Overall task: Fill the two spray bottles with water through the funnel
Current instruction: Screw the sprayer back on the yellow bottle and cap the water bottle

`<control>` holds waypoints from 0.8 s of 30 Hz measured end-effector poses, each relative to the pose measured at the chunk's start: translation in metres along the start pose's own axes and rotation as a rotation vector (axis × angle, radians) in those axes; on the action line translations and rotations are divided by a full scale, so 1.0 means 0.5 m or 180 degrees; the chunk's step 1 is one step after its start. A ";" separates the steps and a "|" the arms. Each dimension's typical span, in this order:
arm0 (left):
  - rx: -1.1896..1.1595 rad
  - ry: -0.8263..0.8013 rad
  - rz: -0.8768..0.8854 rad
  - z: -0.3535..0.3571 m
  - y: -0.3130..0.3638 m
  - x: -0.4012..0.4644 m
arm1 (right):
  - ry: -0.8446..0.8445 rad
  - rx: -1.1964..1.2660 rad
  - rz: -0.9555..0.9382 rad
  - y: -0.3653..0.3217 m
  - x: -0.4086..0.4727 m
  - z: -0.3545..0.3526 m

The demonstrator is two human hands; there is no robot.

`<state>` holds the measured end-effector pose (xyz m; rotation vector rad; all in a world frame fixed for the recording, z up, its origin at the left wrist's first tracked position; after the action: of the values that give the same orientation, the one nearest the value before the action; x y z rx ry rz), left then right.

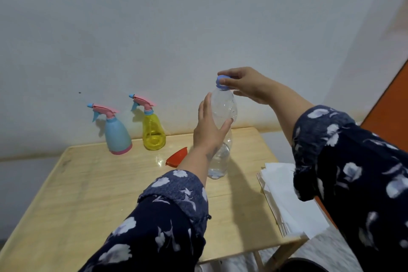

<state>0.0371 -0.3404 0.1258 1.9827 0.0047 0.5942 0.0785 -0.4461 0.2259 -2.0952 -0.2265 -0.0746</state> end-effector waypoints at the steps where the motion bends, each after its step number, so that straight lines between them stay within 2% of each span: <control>1: -0.0012 0.0027 -0.0010 -0.001 0.000 0.000 | 0.0214 0.0082 -0.0088 0.002 0.002 0.001; 6: -0.0002 0.0135 0.0040 -0.002 0.008 -0.009 | 0.1500 -0.0158 -0.0190 0.015 -0.006 0.002; 8: 0.0036 0.0172 0.0033 -0.005 0.009 -0.013 | 0.1333 0.0109 -0.0109 0.021 -0.002 0.008; 11: -0.0022 0.0189 -0.0013 -0.010 0.004 -0.008 | 0.0469 0.0424 0.0050 0.026 -0.001 0.030; 12: -0.0055 0.0167 -0.0025 -0.009 0.002 -0.007 | 0.0351 0.0355 0.0003 0.026 -0.004 0.032; 14: -0.0096 0.0137 -0.0034 -0.005 0.001 -0.006 | 0.0565 0.0253 -0.0127 0.029 -0.003 0.023; 19: -0.0095 0.0230 -0.0016 0.000 0.002 -0.006 | 0.1173 0.0527 0.0009 0.035 -0.006 0.019; 24: -0.0171 0.0257 -0.0014 -0.003 -0.006 -0.002 | 0.0646 0.0857 0.0090 0.049 -0.009 0.035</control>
<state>0.0362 -0.3383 0.1235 1.9053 0.0423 0.6644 0.0782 -0.4438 0.1958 -1.8077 -0.0787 -0.2263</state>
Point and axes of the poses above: each hand's wrist, its own x-axis towards the middle knuckle, its own z-axis out of the palm, y = z × x, the point moved 7 cm from there along x, towards the middle knuckle, and after that the axes turned 11 degrees about y, right-handed, at the moved point
